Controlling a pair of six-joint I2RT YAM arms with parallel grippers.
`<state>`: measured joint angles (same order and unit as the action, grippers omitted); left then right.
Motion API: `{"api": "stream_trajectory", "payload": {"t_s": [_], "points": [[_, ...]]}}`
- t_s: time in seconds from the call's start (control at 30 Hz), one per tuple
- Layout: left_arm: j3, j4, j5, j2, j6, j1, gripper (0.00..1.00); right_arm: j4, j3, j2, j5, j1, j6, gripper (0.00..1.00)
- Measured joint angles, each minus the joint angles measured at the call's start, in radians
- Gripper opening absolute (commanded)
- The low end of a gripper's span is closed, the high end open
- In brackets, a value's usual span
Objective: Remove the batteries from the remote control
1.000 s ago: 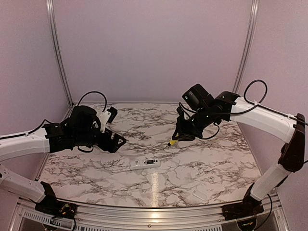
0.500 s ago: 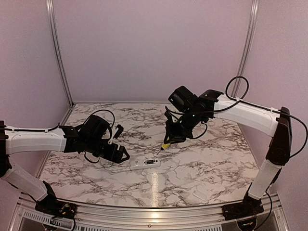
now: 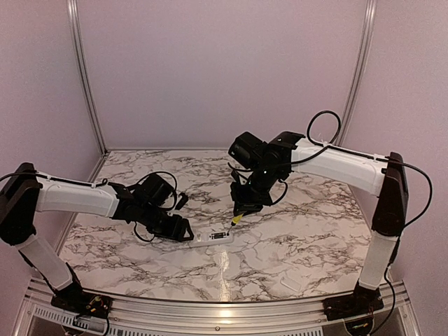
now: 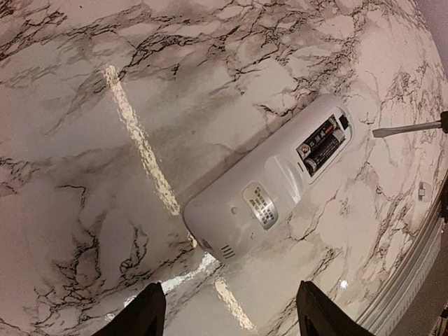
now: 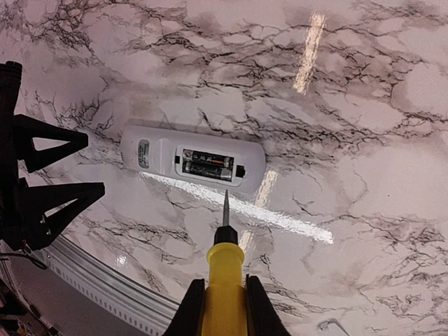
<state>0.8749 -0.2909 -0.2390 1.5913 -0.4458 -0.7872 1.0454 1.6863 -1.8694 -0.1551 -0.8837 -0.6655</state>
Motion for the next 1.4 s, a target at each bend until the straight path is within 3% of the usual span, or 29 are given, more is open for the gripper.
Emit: {"api": "stream_trajectory", "payload": {"t_s": [0.3, 1.4], "points": [[0.082, -0.012, -0.025, 0.081, -0.024, 0.0, 0.54, 0.008, 0.002, -0.003, 0.008, 0.0, -0.023, 0.0], [0.128, -0.056, -0.034, 0.192, -0.041, 0.0, 0.45, -0.012, 0.006, -0.047, 0.017, -0.006, -0.05, 0.0]]}}
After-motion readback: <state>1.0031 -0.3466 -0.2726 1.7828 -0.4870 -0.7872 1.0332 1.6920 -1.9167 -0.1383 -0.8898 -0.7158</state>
